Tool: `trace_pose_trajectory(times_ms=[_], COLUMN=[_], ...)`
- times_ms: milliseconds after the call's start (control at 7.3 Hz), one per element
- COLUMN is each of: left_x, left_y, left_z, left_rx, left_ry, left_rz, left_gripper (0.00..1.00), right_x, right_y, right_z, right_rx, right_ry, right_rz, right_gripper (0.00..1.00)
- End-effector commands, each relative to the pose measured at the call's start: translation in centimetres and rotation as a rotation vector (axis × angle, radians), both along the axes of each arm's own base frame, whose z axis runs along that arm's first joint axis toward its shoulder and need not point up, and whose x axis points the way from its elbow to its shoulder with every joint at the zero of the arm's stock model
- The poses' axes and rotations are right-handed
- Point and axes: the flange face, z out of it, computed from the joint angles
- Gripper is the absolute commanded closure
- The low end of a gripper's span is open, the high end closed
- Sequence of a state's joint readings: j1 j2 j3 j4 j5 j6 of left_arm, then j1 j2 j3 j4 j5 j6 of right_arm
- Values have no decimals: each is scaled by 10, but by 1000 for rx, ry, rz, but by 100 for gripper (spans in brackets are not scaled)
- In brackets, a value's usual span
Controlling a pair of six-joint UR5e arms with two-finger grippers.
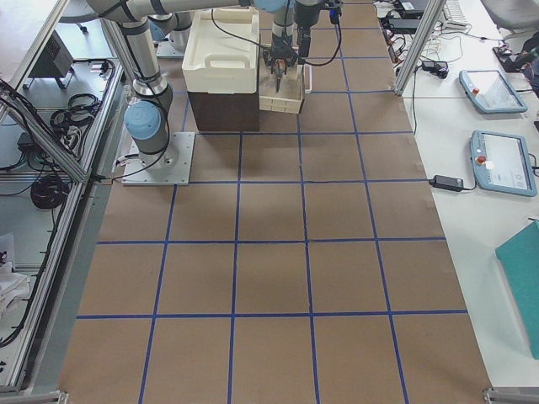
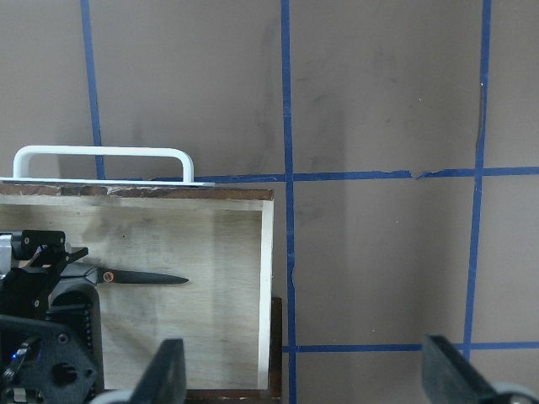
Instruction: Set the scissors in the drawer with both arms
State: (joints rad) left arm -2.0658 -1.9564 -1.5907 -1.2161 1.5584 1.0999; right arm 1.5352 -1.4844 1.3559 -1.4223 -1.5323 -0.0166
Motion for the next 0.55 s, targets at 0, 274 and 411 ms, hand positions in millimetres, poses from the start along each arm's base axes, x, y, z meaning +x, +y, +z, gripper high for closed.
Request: trace_pose_trajectory(times_ms=[0, 274, 411], left_x=[-1, -1, 1], left_y=[0, -1, -1], left_z=[2, 28, 45], left_rx=[-11, -47, -58], left_ry=[6, 35, 75], left_rz=[-1, 6, 33], left_gripper=[13, 13, 13], right_x=[0, 1, 1], right_y=[0, 3, 3], right_z=[-2, -7, -6], right_rx=[3, 6, 5], right_ry=[0, 0, 0], right_rz=[-1, 1, 1], right_gripper=[0, 0, 0])
